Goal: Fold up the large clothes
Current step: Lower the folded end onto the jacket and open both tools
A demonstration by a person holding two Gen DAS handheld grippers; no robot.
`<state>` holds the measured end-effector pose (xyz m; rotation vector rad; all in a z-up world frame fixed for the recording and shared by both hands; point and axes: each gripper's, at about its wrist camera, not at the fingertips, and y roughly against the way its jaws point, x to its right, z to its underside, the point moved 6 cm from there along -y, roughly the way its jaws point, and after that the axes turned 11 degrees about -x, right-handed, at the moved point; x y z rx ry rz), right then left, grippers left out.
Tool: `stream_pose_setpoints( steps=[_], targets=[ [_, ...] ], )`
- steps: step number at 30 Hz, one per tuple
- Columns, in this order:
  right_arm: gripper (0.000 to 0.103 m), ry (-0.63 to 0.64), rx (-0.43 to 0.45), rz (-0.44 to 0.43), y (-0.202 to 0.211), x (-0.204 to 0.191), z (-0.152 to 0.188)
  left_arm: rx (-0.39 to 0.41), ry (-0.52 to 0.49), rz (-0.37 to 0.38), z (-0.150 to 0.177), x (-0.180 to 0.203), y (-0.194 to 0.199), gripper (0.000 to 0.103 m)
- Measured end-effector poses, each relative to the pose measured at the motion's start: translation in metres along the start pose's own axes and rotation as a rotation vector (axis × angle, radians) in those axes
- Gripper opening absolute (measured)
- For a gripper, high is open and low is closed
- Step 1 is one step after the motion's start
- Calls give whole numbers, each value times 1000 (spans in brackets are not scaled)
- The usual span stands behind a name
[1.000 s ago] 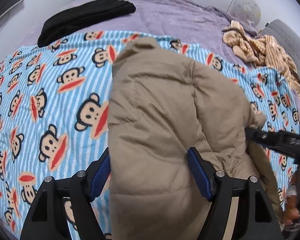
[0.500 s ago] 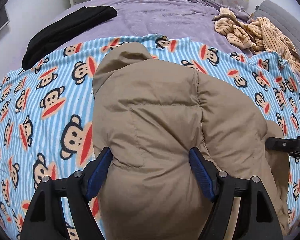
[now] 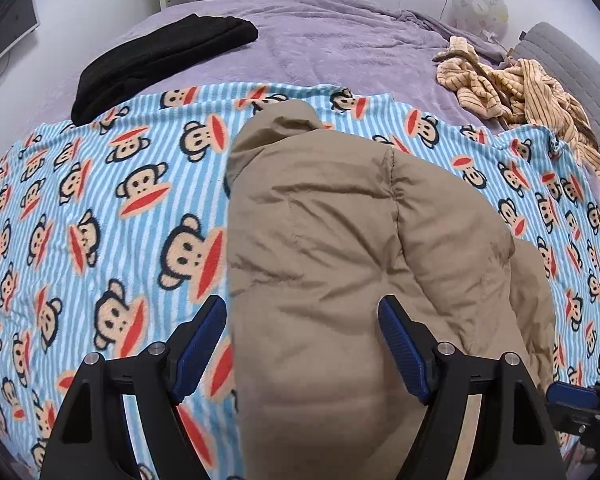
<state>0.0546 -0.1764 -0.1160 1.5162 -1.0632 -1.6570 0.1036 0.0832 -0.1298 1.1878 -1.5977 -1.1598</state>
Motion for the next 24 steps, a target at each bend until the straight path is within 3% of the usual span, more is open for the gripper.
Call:
stream_pose_setpoints(
  steps=[3,7,10,24],
  targets=[
    [43,-5,-35,-2,-12,-2,12,-21,16,5,30,-11,12,79],
    [43,-6,-74,85,-31,7,20,-84,18,8,70,-15,10,79],
    [43,-42,-99,101,-41,17,24,-107,30,23,88,-13,11,79],
    [44,-85,-67,132,-11,5,44,-137,-10,69,100,-13,35,79]
  ],
)
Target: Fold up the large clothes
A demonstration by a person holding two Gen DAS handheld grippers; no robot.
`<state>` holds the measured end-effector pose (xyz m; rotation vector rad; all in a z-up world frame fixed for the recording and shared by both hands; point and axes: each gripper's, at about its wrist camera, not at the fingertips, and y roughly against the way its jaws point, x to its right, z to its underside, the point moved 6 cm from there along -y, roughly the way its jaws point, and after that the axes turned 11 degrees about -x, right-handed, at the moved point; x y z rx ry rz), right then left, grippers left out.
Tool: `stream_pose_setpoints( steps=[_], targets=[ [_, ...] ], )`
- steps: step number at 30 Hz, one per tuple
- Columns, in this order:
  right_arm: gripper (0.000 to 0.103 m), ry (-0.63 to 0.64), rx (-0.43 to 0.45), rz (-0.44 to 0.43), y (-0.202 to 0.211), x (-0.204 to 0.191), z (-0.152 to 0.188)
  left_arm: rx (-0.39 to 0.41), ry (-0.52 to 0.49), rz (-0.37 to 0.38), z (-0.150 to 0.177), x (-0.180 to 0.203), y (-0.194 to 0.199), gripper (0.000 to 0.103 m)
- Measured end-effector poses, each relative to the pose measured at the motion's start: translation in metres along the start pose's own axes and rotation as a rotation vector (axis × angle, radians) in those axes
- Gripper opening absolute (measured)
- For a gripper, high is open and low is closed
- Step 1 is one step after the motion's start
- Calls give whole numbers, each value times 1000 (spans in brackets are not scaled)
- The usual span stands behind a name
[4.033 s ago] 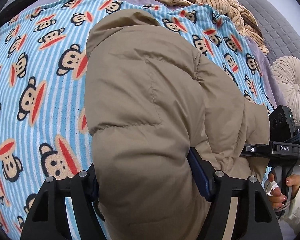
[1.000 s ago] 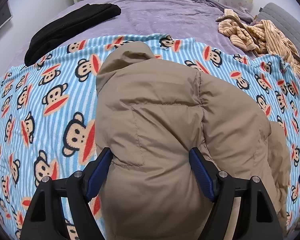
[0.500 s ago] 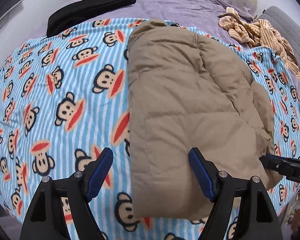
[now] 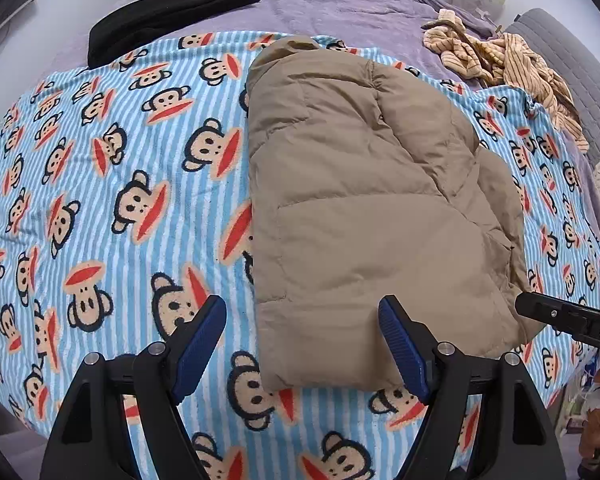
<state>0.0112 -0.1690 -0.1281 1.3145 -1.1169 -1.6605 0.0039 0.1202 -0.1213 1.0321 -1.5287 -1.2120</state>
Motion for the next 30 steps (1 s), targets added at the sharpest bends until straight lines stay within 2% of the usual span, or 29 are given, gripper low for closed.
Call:
stream_pose_setpoints(
  steps=[3,5,13,15,22,26,30],
  targets=[
    [48,-25,11,-2,4,-1,7,-11,-14,10,4,0,2,79],
    [50,-39,18,1,6,-3,11,-7,-22,13,6,0,3,90],
    [51,-63,28,20,13,-8,26,12,-30,9,9,-1,13,90],
    [51,-54,30,26,16,-9,25,13,-23,-3,10,-1,16,103],
    [55,12,26,15,20,-17,24,36,24,-104,23,0,27,103],
    [58,29,28,8,25,-14,31,76,32,-144,31,8,40,103],
    [70,40,40,29,33,-7,39,85,55,-113,36,16,52,103]
  ],
)
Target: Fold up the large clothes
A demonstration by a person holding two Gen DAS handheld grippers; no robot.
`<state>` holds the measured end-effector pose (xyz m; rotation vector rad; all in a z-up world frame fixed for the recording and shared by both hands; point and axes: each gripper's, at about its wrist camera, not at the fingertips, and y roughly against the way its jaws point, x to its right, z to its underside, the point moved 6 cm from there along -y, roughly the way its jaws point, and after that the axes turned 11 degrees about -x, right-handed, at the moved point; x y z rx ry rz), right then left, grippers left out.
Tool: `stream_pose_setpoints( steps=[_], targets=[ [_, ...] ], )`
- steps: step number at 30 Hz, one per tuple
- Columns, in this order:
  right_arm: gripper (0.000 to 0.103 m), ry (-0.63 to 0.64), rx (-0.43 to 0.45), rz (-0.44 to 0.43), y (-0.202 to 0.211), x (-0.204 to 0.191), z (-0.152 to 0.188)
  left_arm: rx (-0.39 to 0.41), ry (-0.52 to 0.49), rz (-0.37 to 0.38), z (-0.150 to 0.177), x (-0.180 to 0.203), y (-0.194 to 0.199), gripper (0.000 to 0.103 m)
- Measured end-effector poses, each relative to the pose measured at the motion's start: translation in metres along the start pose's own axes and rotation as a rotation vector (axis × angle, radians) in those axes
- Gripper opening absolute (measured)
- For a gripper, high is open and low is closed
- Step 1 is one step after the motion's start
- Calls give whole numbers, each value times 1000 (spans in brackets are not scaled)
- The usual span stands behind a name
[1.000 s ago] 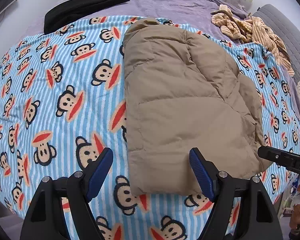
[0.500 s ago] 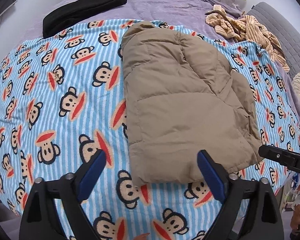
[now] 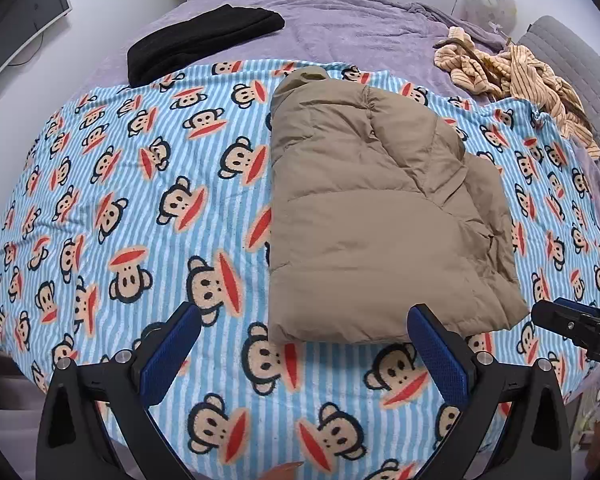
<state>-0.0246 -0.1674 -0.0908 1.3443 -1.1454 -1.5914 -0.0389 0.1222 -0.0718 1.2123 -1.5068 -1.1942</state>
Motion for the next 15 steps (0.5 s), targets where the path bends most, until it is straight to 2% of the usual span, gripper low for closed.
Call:
stream_pose_setpoints(
  steps=[1,2,7,8,15],
  targets=[
    [73,6,12,8,4,1,1,4,-1,-6,0,1,3,103],
    [81,8,26,13,8,1,2,11,-6,-19,1,2,7,103],
    [95,25,102,52,30,-4,3,51,-15,-50,0,9,33,103],
    [103,32,114,56,35,-5,2,60,-11,-53,0,9,38,103],
    [103,57,192,104,64,-16,1,96,11,-55,1,10,70,103]
  ],
)
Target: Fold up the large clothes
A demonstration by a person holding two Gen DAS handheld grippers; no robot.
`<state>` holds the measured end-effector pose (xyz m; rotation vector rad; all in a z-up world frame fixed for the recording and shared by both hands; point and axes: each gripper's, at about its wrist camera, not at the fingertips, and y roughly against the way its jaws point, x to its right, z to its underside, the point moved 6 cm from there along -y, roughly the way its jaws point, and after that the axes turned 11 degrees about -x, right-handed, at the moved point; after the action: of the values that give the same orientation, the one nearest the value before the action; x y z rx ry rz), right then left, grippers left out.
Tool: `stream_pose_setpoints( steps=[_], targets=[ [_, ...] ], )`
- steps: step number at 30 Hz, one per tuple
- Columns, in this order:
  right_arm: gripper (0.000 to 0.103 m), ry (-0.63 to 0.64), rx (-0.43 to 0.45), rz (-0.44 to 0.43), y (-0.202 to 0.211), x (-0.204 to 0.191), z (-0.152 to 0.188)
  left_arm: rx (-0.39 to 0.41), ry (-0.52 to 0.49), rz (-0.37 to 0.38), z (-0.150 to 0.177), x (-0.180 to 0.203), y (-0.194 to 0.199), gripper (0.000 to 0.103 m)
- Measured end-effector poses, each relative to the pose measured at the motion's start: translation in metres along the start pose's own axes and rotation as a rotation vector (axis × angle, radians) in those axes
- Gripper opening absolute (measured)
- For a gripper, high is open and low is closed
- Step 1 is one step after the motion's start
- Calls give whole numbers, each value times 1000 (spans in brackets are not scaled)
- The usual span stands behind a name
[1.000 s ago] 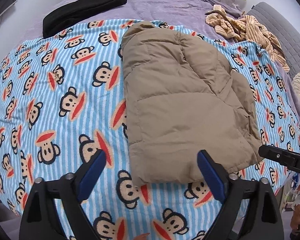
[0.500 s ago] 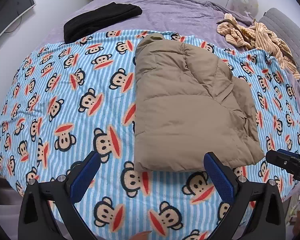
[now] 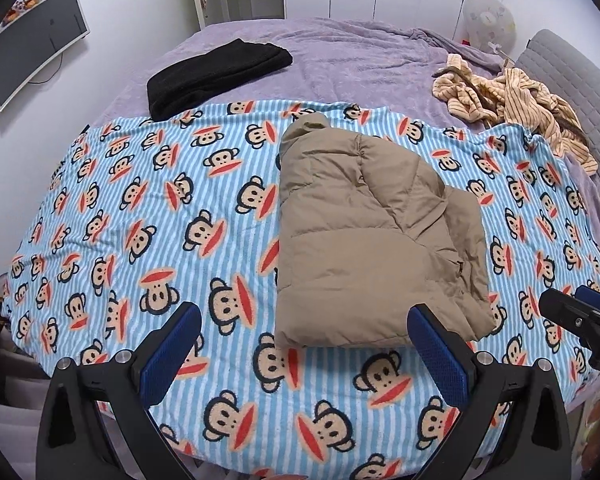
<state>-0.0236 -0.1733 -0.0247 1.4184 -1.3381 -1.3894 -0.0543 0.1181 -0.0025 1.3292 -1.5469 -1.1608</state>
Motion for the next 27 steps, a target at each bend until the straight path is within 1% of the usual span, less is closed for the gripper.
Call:
stream_pose_setpoints(
  steps=[8,27],
  targets=[
    [103,-5,40,-2,24,-4,-4,21,7,7,1,1,22,103],
    [103,13,48,12,29,-6,-2,32,7,-7,0,2,30,103]
  ],
)
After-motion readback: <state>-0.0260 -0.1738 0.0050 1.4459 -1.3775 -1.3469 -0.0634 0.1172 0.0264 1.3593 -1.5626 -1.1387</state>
